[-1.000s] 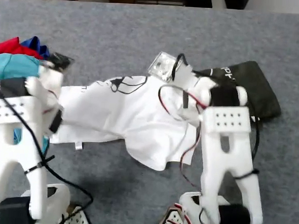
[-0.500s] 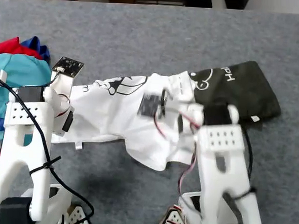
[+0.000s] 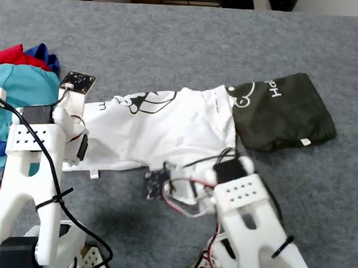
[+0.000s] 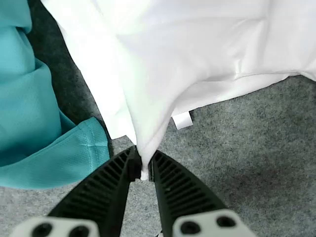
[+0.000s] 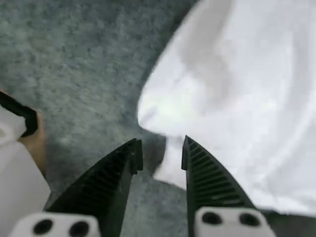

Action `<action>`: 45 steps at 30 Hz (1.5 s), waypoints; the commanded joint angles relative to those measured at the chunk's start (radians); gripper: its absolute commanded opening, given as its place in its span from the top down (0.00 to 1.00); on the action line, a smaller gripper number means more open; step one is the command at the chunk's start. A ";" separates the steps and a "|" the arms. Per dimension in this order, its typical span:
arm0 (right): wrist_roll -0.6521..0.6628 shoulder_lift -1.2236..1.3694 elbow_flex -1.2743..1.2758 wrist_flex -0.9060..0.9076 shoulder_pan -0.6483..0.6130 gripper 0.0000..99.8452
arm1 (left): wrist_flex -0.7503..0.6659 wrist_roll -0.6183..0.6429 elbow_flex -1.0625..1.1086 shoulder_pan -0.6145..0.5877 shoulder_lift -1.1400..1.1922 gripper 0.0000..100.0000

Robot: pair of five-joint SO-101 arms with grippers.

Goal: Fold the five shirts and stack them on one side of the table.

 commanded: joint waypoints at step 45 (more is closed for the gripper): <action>0.288 -0.154 0.165 -0.069 0.022 0.83 | -0.011 0.002 0.006 0.002 -0.028 0.98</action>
